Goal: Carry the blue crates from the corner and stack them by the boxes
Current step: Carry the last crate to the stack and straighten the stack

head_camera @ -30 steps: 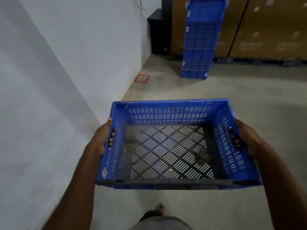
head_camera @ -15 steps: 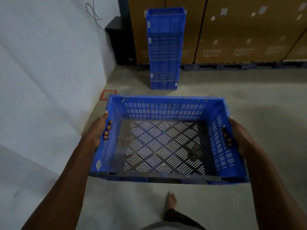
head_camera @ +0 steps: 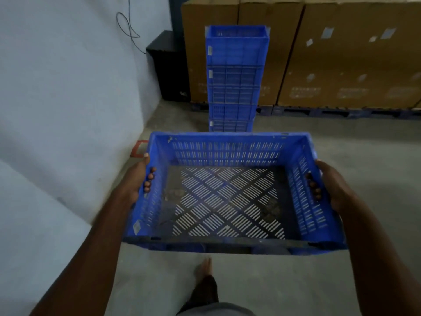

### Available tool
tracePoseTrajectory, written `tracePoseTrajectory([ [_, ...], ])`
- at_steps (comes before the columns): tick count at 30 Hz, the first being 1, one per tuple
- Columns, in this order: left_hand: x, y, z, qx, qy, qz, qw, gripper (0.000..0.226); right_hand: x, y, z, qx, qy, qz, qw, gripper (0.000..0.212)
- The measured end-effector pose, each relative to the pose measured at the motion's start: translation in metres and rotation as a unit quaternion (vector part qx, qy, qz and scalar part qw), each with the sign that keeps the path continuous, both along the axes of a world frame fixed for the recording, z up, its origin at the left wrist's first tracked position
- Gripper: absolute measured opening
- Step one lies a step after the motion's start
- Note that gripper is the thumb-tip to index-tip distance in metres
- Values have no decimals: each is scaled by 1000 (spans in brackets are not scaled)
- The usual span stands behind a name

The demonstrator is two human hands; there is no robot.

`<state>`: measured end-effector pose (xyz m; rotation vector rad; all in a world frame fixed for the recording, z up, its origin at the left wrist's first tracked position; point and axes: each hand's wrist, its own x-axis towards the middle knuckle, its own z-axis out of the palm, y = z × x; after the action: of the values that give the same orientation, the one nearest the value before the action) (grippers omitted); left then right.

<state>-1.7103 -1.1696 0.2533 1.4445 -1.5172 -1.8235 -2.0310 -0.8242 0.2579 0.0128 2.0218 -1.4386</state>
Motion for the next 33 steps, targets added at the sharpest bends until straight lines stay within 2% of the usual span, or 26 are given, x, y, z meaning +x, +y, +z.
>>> tracePoseTrajectory([
  [7, -138, -144, -10, 6, -16, -26, 1000, 52, -118, -126, -4, 9, 5, -19, 1000, 51],
  [15, -278, -289, 28, 3, 0, -86, 996, 54, -241, -250, 18, 5, 5, -40, 999, 54],
  [22, -414, -410, 62, -2, 38, -108, 993, 50, -413, -365, 33, -9, -14, 12, 1000, 59],
  [33, -644, -585, 165, -43, 59, -96, 993, 51, -665, -549, 155, -37, 6, 83, 996, 54],
])
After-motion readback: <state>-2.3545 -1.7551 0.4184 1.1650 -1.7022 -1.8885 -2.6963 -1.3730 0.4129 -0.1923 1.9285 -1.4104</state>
